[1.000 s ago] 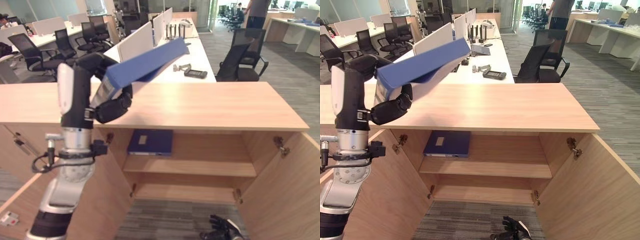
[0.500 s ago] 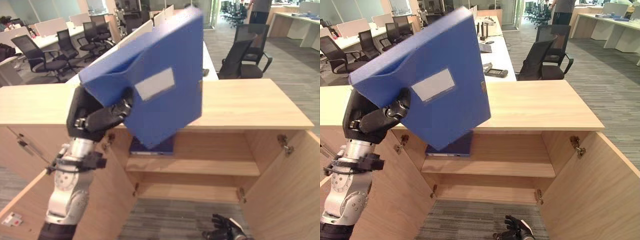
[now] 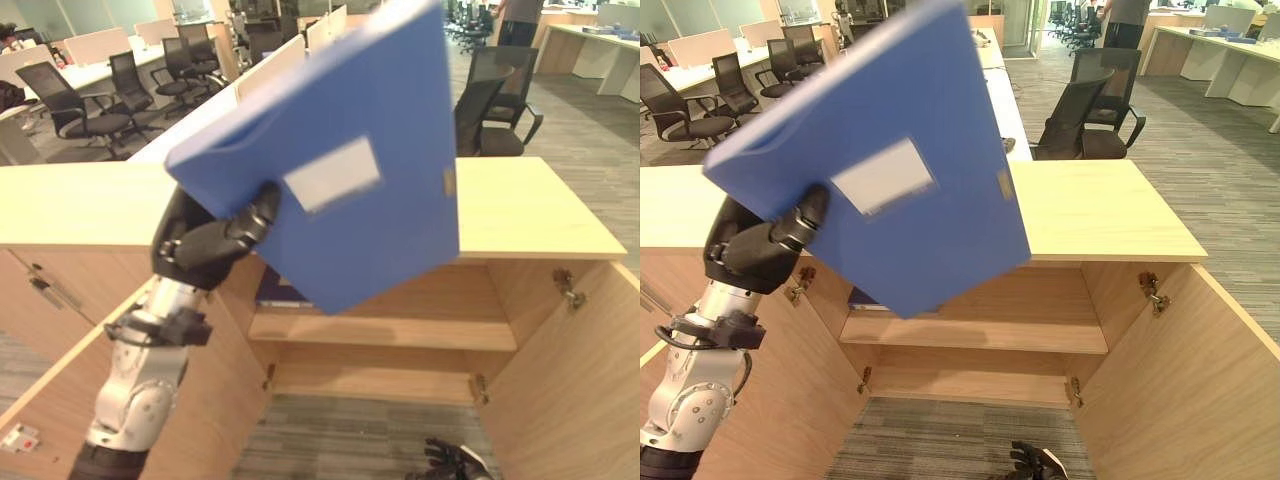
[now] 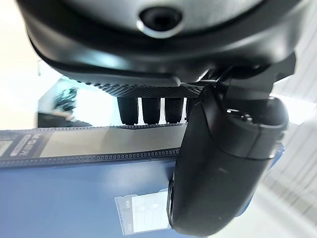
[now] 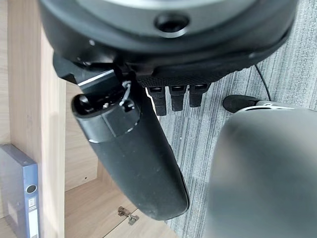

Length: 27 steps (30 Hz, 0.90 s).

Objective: Put the empty folder in the office cabinet

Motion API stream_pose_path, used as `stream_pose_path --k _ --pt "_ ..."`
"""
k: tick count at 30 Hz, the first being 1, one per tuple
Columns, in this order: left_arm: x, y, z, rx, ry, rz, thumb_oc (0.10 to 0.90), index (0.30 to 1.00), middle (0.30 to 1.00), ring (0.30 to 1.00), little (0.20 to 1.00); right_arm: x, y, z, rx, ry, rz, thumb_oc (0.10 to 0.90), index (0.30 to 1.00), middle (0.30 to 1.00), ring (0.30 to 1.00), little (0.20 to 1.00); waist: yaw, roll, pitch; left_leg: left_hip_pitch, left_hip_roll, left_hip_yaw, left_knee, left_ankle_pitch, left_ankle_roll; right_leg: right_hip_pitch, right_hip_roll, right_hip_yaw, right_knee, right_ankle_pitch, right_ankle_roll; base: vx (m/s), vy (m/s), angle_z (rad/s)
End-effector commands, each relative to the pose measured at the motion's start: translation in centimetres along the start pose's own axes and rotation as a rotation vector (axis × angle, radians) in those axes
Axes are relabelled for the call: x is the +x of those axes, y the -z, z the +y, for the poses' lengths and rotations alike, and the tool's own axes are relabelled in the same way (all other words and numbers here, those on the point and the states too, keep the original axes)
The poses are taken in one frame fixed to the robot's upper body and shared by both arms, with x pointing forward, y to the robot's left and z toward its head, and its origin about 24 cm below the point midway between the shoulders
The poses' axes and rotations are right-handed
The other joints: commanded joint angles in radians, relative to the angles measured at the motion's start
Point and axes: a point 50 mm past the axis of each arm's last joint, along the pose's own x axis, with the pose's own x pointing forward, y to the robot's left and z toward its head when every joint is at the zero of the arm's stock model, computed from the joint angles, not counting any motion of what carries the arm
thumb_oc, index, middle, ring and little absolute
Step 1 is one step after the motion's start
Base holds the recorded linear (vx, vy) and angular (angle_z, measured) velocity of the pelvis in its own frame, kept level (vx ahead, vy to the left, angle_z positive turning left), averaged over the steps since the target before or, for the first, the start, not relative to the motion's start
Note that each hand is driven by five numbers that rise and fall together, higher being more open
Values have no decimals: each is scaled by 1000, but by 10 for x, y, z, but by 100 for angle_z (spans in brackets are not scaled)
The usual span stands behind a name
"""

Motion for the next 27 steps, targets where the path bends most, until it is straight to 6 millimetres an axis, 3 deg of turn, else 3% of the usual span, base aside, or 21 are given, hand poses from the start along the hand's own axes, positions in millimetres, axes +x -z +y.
stream_pose_path --k 1,4,6,8,9,10,11,12,15,18,27 --pt "28 -38 -23 44 197 -172 400 300 300 300 300 11 -52 1 9 -30 -170 800 900 900 900 900 -7 -13 -8 -27 -38 -9 -3 1 18 112 1 0 55 -179 30 40 7 -1" --pt "27 -33 -21 51 194 -134 400 300 300 300 300 11 -56 1 26 -35 -189 800 900 900 900 900 -9 -13 -8 -19 -38 -8 -3 -11 18 118 0 3 54 -188 32 -13 4 -1" --pt "23 -28 -15 83 170 -91 400 300 300 300 300 8 -72 -1 62 -34 -268 800 900 900 900 900 -12 -14 -6 -17 -38 -4 -3 -12 18 119 -2 5 53 -187 34 3 7 -4" --pt "23 -28 -13 91 166 -83 400 300 300 300 300 7 -76 -2 68 -33 -288 800 900 900 900 900 -12 -13 -7 -19 -39 -3 -3 -11 18 117 -2 6 52 -186 34 25 11 -6" --pt "21 -27 -9 112 154 -65 400 300 300 300 300 2 -92 -6 88 -33 -366 800 900 900 900 900 -15 -13 -7 -18 -40 -1 -3 -12 19 115 -3 8 52 -185 35 47 14 -4" --pt "21 -27 -9 111 154 -65 400 300 300 300 300 2 -92 -6 89 -33 -365 800 900 900 900 900 -15 -12 -6 -15 -40 -1 -3 -13 19 118 -3 8 52 -186 35 -29 13 -4" --pt "18 -27 -5 127 134 -57 400 300 300 300 300 -6 -108 -12 111 -26 -452 800 900 900 900 900 -17 -14 -7 -25 -40 2 -3 -1 20 106 -3 10 54 -175 34 0 0 0" --pt "18 -27 -5 126 134 -55 400 300 300 300 300 -6 -107 -12 111 -26 -450 800 900 900 900 900 -17 -13 -7 -17 -40 1 -3 -13 19 115 -3 10 51 -184 36 0 13 -4" --pt "15 -25 3 145 97 -38 400 300 300 300 300 -22 -131 -24 118 -9 -579 800 900 900 900 900 -22 -14 -10 -17 -40 3 -3 -14 20 114 -4 13 50 -184 37 -2 10 -7" --pt "11 -24 11 166 64 -21 400 300 300 300 300 -47 -163 -45 73 47 -745 800 900 900 900 900 -28 -15 -11 -24 -41 7 -3 -4 22 104 -5 14 53 -174 36 -7 7 -2" --pt "5 -31 28 271 14 6 400 300 300 300 300 -83 -193 -82 4 165 -905 800 900 900 900 900 -35 -16 -14 -25 -42 9 -3 -7 24 102 -5 16 50 -173 37 0 0 0"
